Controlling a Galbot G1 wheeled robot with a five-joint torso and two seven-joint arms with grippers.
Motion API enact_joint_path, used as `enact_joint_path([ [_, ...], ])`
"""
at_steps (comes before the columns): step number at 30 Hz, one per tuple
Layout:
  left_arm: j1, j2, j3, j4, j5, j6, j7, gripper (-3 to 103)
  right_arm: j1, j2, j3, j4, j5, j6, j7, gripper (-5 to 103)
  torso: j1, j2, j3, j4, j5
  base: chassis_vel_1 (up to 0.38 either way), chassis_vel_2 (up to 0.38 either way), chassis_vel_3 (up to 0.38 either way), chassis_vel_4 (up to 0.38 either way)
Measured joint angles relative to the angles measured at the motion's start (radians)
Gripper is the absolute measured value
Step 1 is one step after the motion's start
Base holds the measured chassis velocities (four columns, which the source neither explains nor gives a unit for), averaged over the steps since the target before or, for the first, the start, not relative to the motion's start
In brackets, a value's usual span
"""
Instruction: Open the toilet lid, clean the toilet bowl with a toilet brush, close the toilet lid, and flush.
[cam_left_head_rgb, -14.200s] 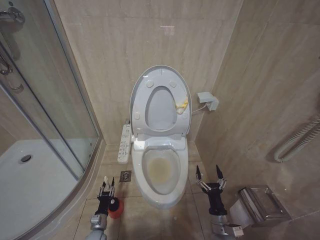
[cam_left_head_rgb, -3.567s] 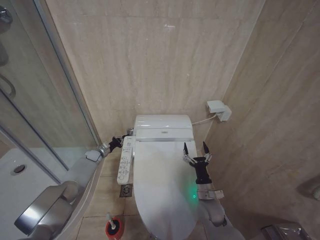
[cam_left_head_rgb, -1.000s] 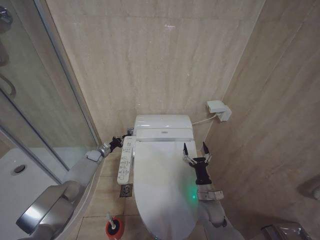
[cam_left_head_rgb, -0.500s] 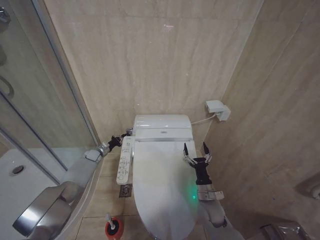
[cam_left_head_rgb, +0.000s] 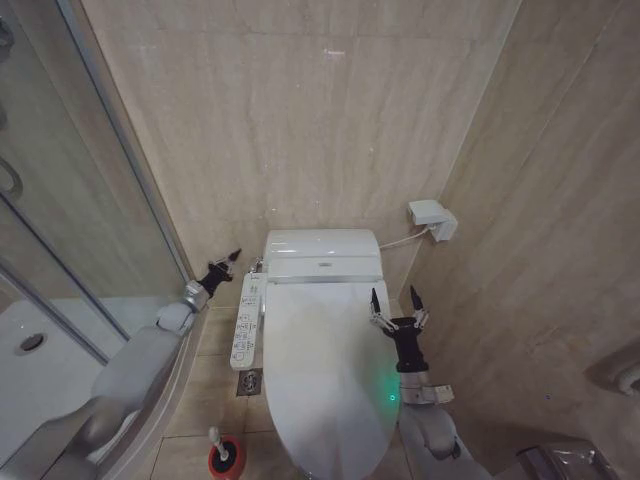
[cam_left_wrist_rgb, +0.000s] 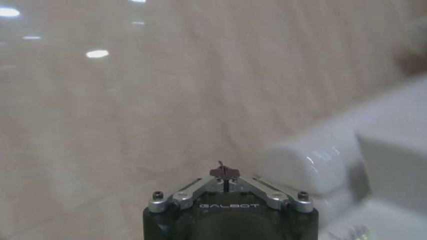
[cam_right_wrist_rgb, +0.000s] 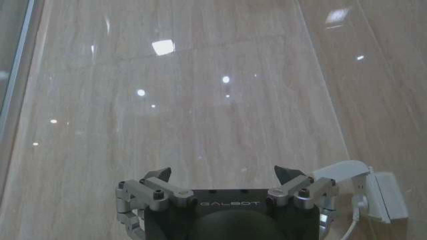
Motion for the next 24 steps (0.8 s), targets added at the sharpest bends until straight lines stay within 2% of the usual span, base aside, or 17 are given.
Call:
enact_joint_path([
  [1,0.0,0.0,0.0,0.0,0.0,0.0,0.0,0,0.0,0.0,0.0,0.0,0.0,0.0,0.0,100,0.0,0.0,0.0,0.0,0.0,0.0,0.0,0.0,0.0],
  [3,0.067,0.012,-0.038,-0.129,-0.034,0.035,-0.085,0,-0.009,-0.002,0.008,0.009,0.0,0.0,0.004,100,0.0,0.0,0.0,-0.0003,0.0001,0.0,0.0,0.0,0.0],
  [4,0.067,0.012,-0.038,-0.129,-0.034,0.035,-0.085,0,-0.009,-0.002,0.008,0.009,0.0,0.0,0.004,100,0.0,0.0,0.0,-0.0003,0.0001,0.0,0.0,0.0,0.0],
  [5,0.103,0.015,-0.06,-0.192,-0.039,0.051,-0.127,0,-0.014,-0.003,0.013,0.014,0.0,0.0,0.006,100,0.0,0.0,0.0,-0.0017,0.0001,0.0,0.0,0.0,0.0],
  [6,0.141,0.023,-0.082,-0.256,-0.048,0.075,-0.166,15,-0.018,-0.003,0.016,0.016,-0.002,0.0,0.009,100,0.0,0.0,0.0,-0.0017,-0.0003,0.0,0.0,0.0,0.0],
  [7,0.141,0.023,-0.082,-0.256,-0.048,0.075,-0.166,15,-0.018,-0.003,0.016,0.016,-0.002,0.0,0.009,100,0.0,0.0,0.0,-0.0017,-0.0003,0.0,0.0,0.0,0.0],
  [10,0.287,0.075,-0.144,-0.505,-0.12,0.186,-0.293,15,-0.027,-0.002,0.022,0.027,-0.014,-0.003,0.018,100,0.0,0.0,0.0,-0.0009,0.0002,0.0,0.0,0.0,0.0],
  [11,0.287,0.075,-0.144,-0.505,-0.12,0.186,-0.293,15,-0.027,-0.002,0.022,0.027,-0.014,-0.003,0.018,100,0.0,0.0,0.0,-0.0009,0.0002,0.0,0.0,0.0,0.0],
  [12,0.328,0.093,-0.16,-0.572,-0.136,0.218,-0.328,15,-0.029,-0.002,0.023,0.029,-0.015,-0.004,0.019,100,0.0,0.0,0.0,-0.0006,-0.0004,0.0,0.0,0.0,0.0],
  [13,0.383,0.115,-0.188,-0.657,-0.147,0.257,-0.376,42,-0.031,-0.001,0.025,0.032,-0.015,-0.006,0.022,100,0.0,0.0,0.0,-0.0007,0.0002,0.0,0.0,0.0,0.0],
  [14,0.426,0.13,-0.213,-0.719,-0.149,0.281,-0.407,42,-0.033,-0.001,0.025,0.033,-0.014,-0.006,0.026,100,0.0,0.0,0.0,-0.0005,0.0005,0.0,0.0,0.0,0.0],
  [15,0.426,0.13,-0.213,-0.719,-0.149,0.281,-0.407,42,-0.033,-0.001,0.025,0.033,-0.014,-0.006,0.026,100,0.0,0.0,0.0,-0.0005,0.0005,0.0,0.0,0.0,0.0],
  [18,0.58,0.162,-0.318,-0.908,-0.151,0.34,-0.477,42,-0.035,-0.001,0.032,0.032,-0.009,-0.005,0.03,100,0.0,0.0,0.0,-0.0012,0.0007,0.0,0.0,0.0,0.0],
  [19,0.58,0.162,-0.318,-0.908,-0.151,0.34,-0.477,42,-0.035,-0.001,0.032,0.032,-0.009,-0.005,0.03,100,0.0,0.0,0.0,-0.0012,0.0007,0.0,0.0,0.0,0.0],
  [20,0.668,0.164,-0.366,-0.981,-0.151,0.357,-0.491,42,-0.038,0.0,0.041,0.032,-0.008,-0.004,0.031,100,0.0,0.0,0.0,-0.0008,0.0004,0.0,0.0,0.0,0.0],
  [21,0.732,0.162,-0.397,-1.029,-0.147,0.366,-0.496,69,-0.04,0.0,0.047,0.033,-0.006,-0.003,0.032,100,0.0,0.0,0.0,-0.0008,0.0,0.0,0.0,0.0,0.0],
  [24,0.858,0.142,-0.459,-1.11,-0.121,0.38,-0.499,69,-0.045,0.0,0.061,0.041,-0.003,-0.002,0.032,100,0.0,0.0,0.0,-0.0003,0.0002,0.0,0.0,0.0,0.0],
])
